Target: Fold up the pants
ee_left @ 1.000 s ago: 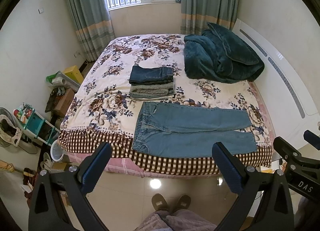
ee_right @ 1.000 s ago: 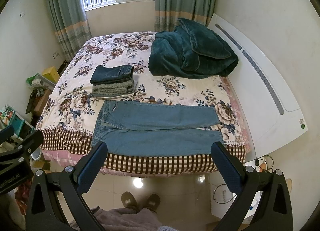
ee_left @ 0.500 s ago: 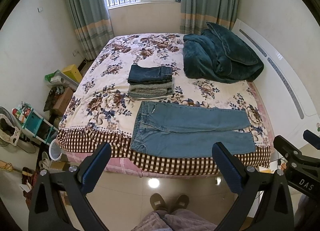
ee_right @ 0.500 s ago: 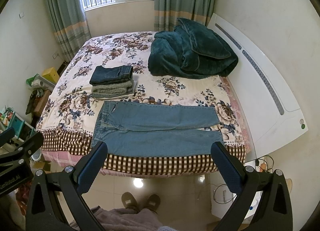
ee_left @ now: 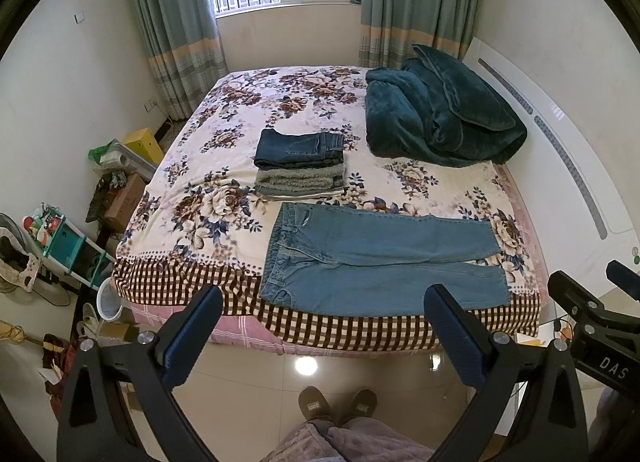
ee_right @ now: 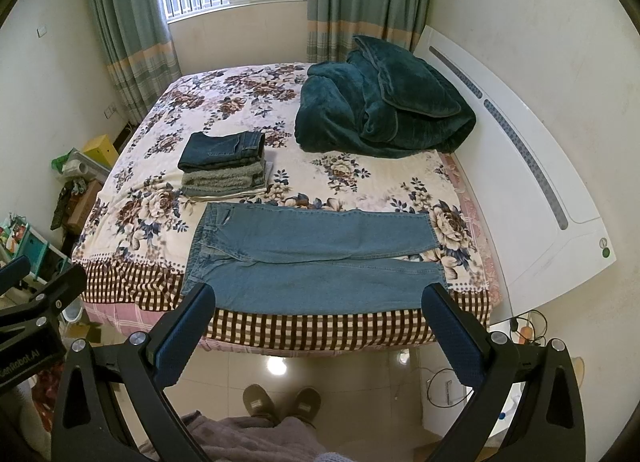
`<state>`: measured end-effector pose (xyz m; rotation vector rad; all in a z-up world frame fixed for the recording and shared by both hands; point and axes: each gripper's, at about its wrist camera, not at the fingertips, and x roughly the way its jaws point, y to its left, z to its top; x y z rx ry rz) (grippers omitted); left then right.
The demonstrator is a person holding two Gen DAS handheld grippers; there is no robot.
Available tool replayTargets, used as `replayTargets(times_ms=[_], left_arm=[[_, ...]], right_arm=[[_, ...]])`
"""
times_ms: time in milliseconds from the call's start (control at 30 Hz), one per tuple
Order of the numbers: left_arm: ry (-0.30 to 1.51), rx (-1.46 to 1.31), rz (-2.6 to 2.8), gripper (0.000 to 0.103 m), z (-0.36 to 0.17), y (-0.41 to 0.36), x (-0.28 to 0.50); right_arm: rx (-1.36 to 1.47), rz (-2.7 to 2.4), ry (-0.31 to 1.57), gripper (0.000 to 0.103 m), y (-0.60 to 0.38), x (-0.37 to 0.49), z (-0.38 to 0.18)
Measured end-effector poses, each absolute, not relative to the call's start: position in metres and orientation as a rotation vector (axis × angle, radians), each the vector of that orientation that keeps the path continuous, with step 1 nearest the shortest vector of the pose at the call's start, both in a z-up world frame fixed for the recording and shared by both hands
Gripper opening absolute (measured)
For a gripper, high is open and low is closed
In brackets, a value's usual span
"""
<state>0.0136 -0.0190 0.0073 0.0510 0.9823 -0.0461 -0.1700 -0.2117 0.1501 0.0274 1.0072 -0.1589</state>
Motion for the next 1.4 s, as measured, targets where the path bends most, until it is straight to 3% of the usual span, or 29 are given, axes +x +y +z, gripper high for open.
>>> replayTargets(times_ms=[933, 1400], left_arm=[[0.996, 0.043, -0.067, 0.103, -0.003, -0.019, 0.010], [0.961, 0.067, -0.029, 0.103, -0.038, 0.014, 0.081]], right_arm=[[0.032, -0.167, 1.021, 0.103, -0.205, -0.162, 0.151], [0.093, -0.320, 1.052, 0.103, -0.207, -0.099, 0.083]])
